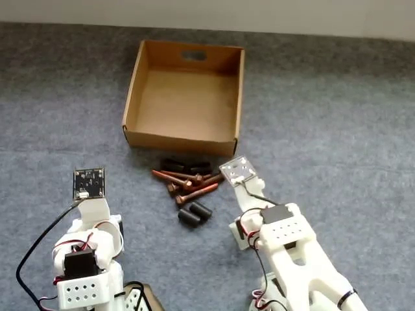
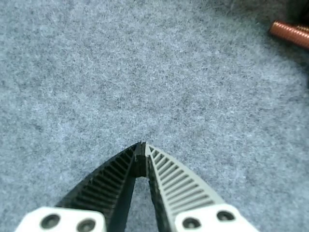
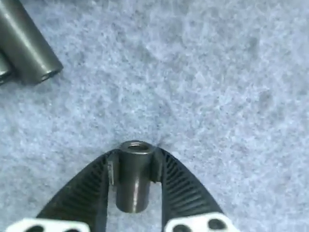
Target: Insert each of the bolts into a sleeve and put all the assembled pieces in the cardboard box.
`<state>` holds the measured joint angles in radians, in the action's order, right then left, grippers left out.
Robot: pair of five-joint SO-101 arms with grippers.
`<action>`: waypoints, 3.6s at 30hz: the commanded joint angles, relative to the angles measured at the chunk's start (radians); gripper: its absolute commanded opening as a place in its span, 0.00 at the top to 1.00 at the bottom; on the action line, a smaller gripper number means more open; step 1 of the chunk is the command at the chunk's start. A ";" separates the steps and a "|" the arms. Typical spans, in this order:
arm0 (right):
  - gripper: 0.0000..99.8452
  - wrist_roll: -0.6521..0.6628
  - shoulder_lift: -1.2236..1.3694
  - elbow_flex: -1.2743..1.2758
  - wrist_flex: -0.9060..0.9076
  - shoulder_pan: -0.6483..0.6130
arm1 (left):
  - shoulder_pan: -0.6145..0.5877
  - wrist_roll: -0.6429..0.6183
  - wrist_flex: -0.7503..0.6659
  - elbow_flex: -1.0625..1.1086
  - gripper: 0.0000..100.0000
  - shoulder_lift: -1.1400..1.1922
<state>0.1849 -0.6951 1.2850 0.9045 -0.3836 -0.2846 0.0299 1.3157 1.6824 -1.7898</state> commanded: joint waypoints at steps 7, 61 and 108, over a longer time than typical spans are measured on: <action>0.99 0.288 -0.012 -0.090 -0.001 0.022 | -0.004 -0.005 0.005 0.015 0.99 0.001; 0.99 -0.011 -0.019 0.140 -0.334 0.064 | 0.085 -0.003 -0.003 0.015 0.99 0.001; 0.99 -0.014 -0.021 0.136 -0.335 0.119 | 0.499 0.316 -0.359 -1.087 0.81 1.618</action>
<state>0.1772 -0.7135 1.4246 0.5639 -0.2777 0.1987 0.3383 1.0211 0.6314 -0.2033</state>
